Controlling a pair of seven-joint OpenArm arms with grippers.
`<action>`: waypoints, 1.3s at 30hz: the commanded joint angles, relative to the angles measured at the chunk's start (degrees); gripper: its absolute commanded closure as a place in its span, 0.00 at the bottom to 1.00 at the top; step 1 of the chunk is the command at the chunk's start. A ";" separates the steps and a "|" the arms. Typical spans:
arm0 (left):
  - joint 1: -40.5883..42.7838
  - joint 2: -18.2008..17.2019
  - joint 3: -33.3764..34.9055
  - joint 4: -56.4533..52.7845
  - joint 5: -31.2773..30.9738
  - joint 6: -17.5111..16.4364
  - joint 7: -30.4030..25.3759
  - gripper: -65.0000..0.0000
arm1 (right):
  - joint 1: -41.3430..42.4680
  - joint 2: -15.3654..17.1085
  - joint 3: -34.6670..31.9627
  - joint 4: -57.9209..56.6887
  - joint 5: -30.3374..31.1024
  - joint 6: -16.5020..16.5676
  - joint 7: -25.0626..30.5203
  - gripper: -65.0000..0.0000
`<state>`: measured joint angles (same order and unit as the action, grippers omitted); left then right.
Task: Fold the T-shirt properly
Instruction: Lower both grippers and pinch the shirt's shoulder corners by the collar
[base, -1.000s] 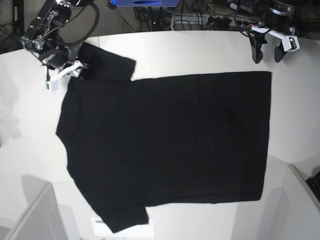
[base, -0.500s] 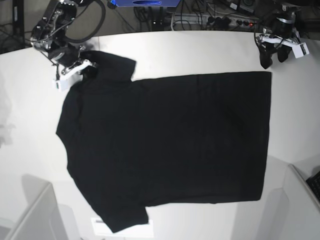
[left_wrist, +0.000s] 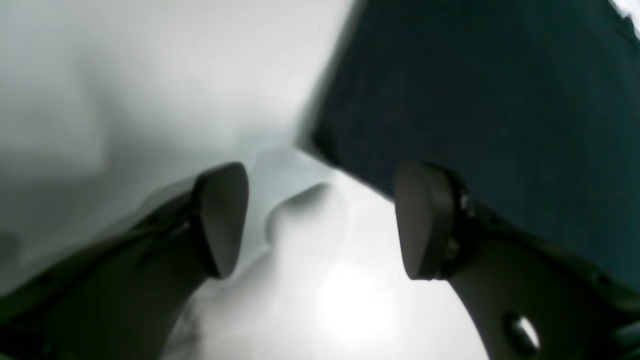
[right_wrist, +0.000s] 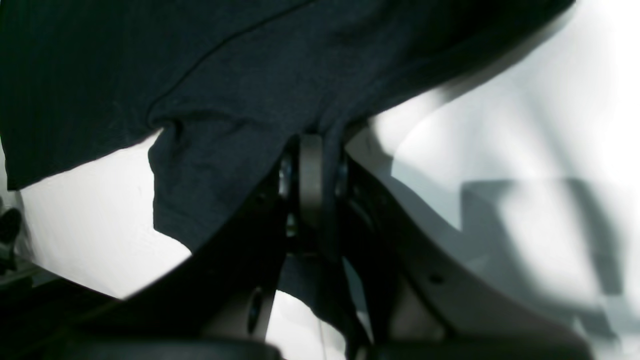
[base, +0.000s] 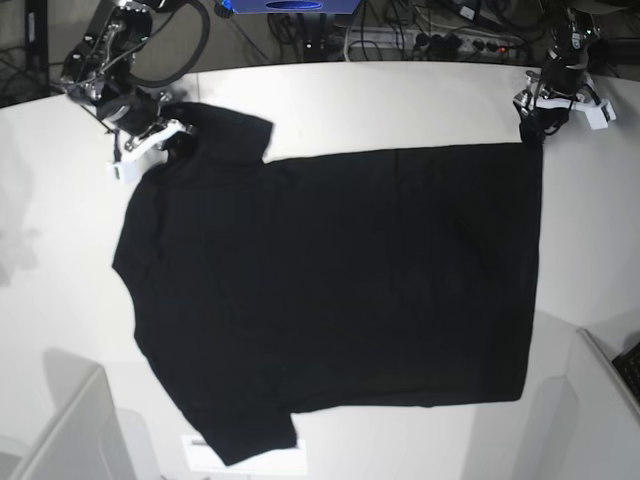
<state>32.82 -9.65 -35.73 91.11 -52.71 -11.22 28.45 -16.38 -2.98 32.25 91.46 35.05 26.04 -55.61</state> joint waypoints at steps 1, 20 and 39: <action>-0.86 -0.33 -1.51 -0.43 0.09 0.19 1.66 0.31 | -0.81 0.30 0.32 -0.52 -4.50 -0.86 -3.42 1.00; -9.57 0.11 -0.19 -2.10 0.18 0.28 9.75 0.32 | -0.81 0.39 0.32 -0.34 -4.50 -0.86 -3.42 1.00; -10.97 -0.77 4.56 -4.91 0.27 0.19 9.75 1.00 | -1.16 0.48 0.41 0.80 -4.67 -0.86 -3.33 1.00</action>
<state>21.04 -9.54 -30.70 85.62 -52.93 -11.46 37.80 -16.62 -2.87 32.40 92.20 34.87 26.04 -55.90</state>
